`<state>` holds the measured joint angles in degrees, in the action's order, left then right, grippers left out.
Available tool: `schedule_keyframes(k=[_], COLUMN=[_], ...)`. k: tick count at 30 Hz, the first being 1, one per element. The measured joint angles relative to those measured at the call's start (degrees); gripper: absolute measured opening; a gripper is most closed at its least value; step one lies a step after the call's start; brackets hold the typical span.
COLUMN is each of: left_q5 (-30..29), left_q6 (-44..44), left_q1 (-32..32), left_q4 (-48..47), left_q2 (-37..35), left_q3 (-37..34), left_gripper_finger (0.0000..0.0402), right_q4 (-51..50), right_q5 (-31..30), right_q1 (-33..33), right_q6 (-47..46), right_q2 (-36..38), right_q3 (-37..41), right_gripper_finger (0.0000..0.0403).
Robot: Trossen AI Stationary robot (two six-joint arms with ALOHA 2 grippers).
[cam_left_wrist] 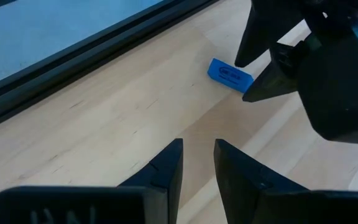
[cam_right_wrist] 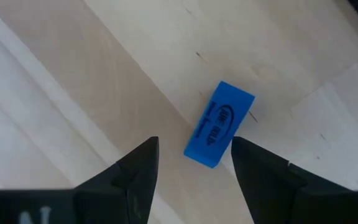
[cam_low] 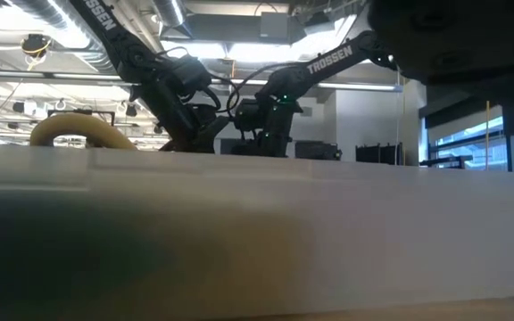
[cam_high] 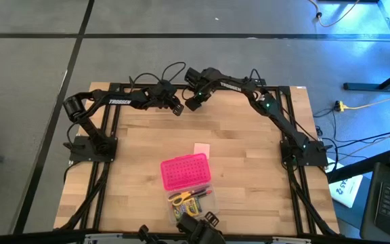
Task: Pack school essentials
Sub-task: Put the blue eraser into the pink supply box
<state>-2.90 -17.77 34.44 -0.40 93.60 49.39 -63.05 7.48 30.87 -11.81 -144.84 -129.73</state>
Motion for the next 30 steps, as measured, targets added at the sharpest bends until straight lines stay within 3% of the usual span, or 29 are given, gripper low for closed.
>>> schedule_keyframes(k=[11,18,30], left_q5=[0.0,0.0,0.0], left_q6=[0.0,0.0,0.0], left_q1=[0.0,0.0,0.0], left_q4=[0.0,0.0,0.0], left_q2=[0.0,0.0,0.0], left_q3=[0.0,0.0,0.0], left_gripper_finger=[0.0085,0.0085,0.0085], right_q4=[-3.1,-0.7,1.6], right_q5=[0.4,7.5,6.8], right_q1=[1.2,2.6,2.8], right_q6=[1.8,0.1,-3.0], right_q2=[0.0,-0.4,-0.4], right_q3=[0.0,0.0,0.0], right_gripper_finger=[0.0204,0.0204,0.0204])
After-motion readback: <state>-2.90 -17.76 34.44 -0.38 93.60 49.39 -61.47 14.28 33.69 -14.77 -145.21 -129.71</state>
